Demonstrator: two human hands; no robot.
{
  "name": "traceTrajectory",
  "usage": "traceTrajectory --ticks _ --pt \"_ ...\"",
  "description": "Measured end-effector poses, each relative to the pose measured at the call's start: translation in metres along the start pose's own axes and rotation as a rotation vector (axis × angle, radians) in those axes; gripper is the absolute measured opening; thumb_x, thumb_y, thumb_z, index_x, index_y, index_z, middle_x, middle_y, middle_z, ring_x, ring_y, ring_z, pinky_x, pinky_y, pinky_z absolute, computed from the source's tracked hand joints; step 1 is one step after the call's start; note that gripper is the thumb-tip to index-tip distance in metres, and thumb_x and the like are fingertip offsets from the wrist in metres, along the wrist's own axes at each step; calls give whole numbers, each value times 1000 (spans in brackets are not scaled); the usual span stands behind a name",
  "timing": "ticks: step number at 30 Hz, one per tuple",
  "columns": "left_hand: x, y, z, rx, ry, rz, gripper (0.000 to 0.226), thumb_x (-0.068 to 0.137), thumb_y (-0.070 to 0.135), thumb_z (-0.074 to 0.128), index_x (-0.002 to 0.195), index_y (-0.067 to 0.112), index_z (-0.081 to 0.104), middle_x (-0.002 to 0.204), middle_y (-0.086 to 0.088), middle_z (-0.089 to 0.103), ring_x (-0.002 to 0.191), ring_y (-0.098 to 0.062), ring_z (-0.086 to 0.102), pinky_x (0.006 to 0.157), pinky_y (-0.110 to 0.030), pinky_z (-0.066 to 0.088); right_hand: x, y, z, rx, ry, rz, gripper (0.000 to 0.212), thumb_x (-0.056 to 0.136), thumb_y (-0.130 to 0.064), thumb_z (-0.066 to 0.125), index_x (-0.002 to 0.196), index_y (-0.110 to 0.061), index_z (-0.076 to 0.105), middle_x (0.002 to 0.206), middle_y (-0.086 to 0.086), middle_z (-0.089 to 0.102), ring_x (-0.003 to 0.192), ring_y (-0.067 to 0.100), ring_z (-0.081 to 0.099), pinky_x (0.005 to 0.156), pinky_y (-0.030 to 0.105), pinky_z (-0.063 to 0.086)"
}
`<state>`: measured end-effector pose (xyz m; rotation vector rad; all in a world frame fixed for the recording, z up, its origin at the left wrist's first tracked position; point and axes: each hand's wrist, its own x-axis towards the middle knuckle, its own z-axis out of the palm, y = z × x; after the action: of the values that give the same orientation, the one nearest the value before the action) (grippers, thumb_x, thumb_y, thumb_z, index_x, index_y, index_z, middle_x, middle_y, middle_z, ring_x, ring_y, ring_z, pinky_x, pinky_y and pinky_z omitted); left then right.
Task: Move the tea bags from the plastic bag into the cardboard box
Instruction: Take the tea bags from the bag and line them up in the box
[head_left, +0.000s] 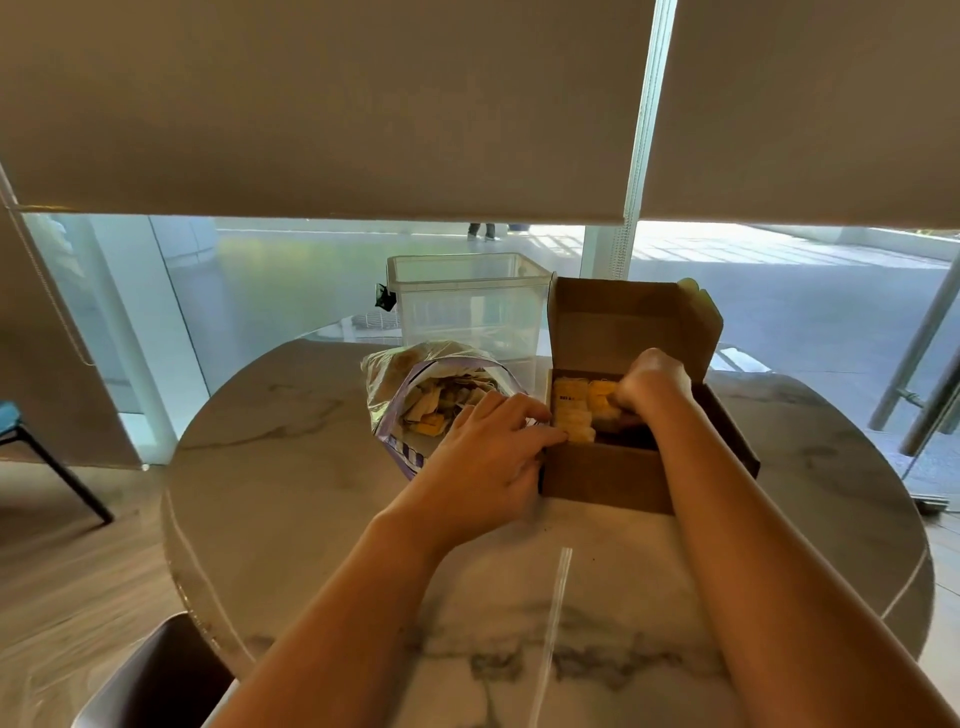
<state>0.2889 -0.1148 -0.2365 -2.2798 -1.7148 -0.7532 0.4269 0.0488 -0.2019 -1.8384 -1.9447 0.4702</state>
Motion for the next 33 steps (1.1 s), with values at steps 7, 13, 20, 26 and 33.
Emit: traceTrajectory --ticks 7,13,20,26,33 --pt "-3 0 -3 -52 71 41 32 90 18 46 118 23 61 131 0 47 119 -16 41 101 -36 38 -3 1 0 -86 15 -50 10 90 -6 57 98 -2 59 66 8 45 73 22 53 65 28 44" --pt "-5 -11 -13 -123 371 23 26 81 5 54 102 13 66 110 -3 58 106 -9 47 90 -16 40 -17 0 -14 -145 70 -106 10 91 -6 55 82 -5 51 63 6 41 54 14 39 57 25 38" --pt "-17 -36 -32 22 769 -39 16 71 -2 59 67 10 69 97 -2 63 98 -20 51 78 -37 38 -71 -31 -43 170 19 -403 8 87 -19 65 82 -12 64 73 3 66 66 19 67 63 30 56" --pt "-24 -55 -31 -111 665 -205 28 77 11 48 90 9 73 99 -3 63 100 -10 49 87 -28 43 -122 -71 -20 219 -431 -606 8 90 -11 60 97 -10 65 86 9 70 67 15 68 66 25 58" --pt "-23 -50 -32 -229 660 -268 39 75 -6 49 104 10 70 102 3 60 100 -8 52 87 -8 40 -96 -86 59 -270 -263 -586 37 91 -8 50 127 0 51 136 18 40 124 32 40 106 35 35"
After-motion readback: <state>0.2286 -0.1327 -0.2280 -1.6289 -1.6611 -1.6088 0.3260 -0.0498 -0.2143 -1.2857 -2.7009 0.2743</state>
